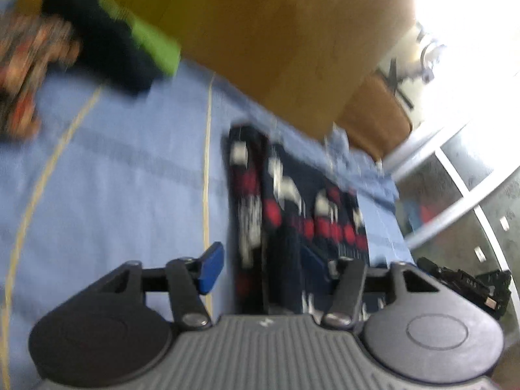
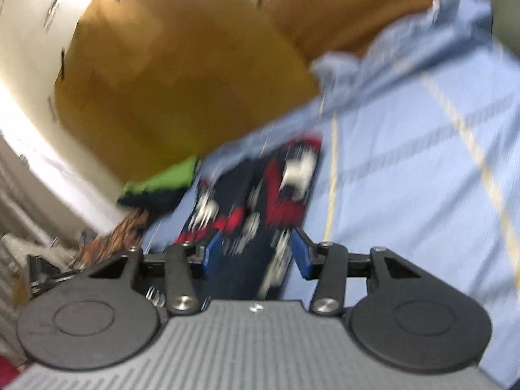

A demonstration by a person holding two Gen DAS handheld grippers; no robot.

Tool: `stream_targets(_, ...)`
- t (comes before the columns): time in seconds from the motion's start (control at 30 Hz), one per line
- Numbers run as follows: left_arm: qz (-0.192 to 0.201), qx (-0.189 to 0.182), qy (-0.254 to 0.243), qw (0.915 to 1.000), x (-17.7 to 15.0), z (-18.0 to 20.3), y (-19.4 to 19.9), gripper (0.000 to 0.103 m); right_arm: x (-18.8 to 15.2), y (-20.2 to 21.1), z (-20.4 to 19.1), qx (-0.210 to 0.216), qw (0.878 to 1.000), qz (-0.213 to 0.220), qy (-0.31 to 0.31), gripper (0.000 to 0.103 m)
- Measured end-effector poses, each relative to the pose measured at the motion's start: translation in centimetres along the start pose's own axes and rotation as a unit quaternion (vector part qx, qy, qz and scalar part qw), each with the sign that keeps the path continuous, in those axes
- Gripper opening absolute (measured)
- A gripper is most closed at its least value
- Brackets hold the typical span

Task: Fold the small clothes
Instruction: 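Lift the sweater end with both grippers and fold it over the sweater body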

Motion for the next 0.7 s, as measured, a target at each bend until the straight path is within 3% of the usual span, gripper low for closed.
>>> stream_targets(0.03, 0.013, -0.002, -0.008, 0.9999, 1.7, 0.0, -0.9, 0.061, 1.1, -0.6, 0.6, -0.006, 1.0, 0.011, 0.005, 0.051)
stream_targets(0.1, 0.025, -0.002, -0.017, 0.9995, 4.2, -0.2, -2.9, 0.075, 2.8, -2.6, 1.9, -0.01, 1.0, 0.016, 0.01, 0.051)
stream_targets(0.17, 0.029, 0.004, -0.028, 0.9992, 6.7, -0.6, -6.2, 0.077, 4.0, -5.5, 2.8, -0.013, 1.0, 0.012, 0.01, 0.052)
stream_targets(0.23, 0.02, 0.009, -0.027, 0.9994, 8.4, -1.2, -9.6, 0.077, 4.6, -8.1, 3.5, -0.009, 1.0, -0.002, 0.013, 0.059)
stream_targets(0.33, 0.001, 0.008, -0.019, 0.9998, 9.3, -2.0, -13.6, 0.078, 5.5, -11.3, 4.5, -0.017, 0.999, -0.023, 0.022, 0.065)
stream_targets(0.47, -0.01, -0.005, -0.031, 0.9994, 9.1, -1.4, -16.2, 0.085, 6.4, -14.9, 5.3, 0.0, 0.998, -0.052, 0.021, 0.066)
stream_targets(0.53, -0.017, -0.009, -0.048, 0.9987, 9.1, -0.6, -17.3, 0.076, 6.9, -16.4, 4.9, 0.021, 0.997, -0.064, 0.03, 0.066)
stream_targets(0.63, -0.023, 0.007, -0.08, 0.9965, 8.8, 0.4, -18.5, 0.041, 7.1, -18.5, 3.6, 0.045, 0.993, -0.089, 0.067, 0.064)
stream_targets(0.67, -0.029, 0.011, -0.09, 0.9955, 8.5, 0.6, -18.8, 0.024, 7.0, -19.0, 3.1, 0.049, 0.99, -0.099, 0.083, 0.051)
stream_targets(0.7, -0.033, 0.011, -0.094, 0.995, 8.3, 0.7, -18.9, 0.022, 6.8, -19.6, 2.7, 0.043, 0.988, -0.111, 0.102, 0.023)
Point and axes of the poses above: each gripper's, at about its wrist camera, not at the fingertips, and y roughly against the way its jaws point, z to its right, x to its top, the point moved 9 cm from there along -y, roughly the way its jaws point, and after that the axes turned 1 degree about -y, right-handed, at the moved point
